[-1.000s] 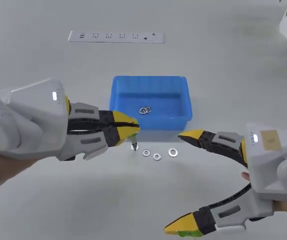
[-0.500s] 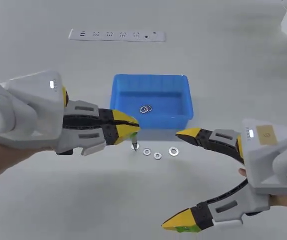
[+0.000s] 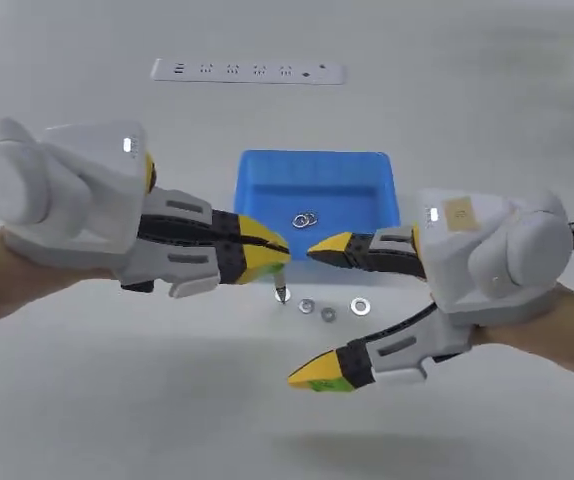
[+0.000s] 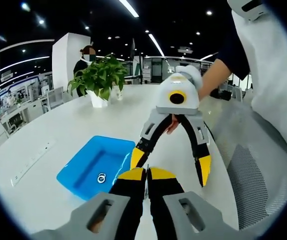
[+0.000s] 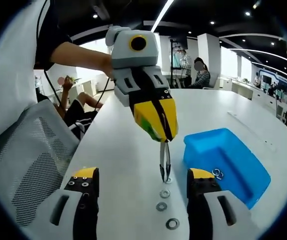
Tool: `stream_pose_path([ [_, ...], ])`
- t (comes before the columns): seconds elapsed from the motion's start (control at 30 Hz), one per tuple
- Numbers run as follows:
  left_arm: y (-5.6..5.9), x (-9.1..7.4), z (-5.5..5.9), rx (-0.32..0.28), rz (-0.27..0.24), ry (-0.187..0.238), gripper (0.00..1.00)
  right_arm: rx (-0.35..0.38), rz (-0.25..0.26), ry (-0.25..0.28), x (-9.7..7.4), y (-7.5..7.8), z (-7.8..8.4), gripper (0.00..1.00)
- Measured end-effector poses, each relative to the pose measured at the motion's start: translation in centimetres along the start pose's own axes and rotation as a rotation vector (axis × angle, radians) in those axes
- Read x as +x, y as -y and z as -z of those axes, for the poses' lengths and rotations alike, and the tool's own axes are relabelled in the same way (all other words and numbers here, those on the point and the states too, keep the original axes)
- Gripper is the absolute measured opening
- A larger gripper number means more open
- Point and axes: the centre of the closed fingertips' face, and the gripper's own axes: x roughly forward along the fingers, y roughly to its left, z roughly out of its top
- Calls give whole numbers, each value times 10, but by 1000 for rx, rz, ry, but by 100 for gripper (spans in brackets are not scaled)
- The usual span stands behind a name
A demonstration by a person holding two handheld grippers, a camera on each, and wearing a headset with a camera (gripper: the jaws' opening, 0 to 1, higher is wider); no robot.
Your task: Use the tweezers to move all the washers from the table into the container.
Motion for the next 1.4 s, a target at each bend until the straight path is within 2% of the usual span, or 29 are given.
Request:
stream_pose_path([
  [0.13,-1,0,1,-1,10,-8,5,-12,-15,-12,10,7,-2,64],
  [0.4,-1,0,2,-1,20,-15,5,-41,-20,-39,20,16,-3,42],
  [0.47,-1,0,2,0,20,-16,5,-46,-17,-52,22,19,0,36],
  [0.5,-1,0,2,0,21,-16,5,-54,-8,-81,22,21,4,33],
  [0.57,-1,0,2,-4,22,-16,5,-53,-11,-79,23,23,5,28],
  [0.67,-1,1,2,-2,24,-16,5,-63,8,-89,23,28,7,24],
  [0.9,-2,2,2,-4,30,-20,5,-70,2,-78,24,28,3,16],
  [1.07,0,3,2,-1,35,-21,5,-87,-1,-92,23,30,3,11],
  [1.4,5,4,3,10,34,-41,6,-120,8,-94,23,28,4,9],
])
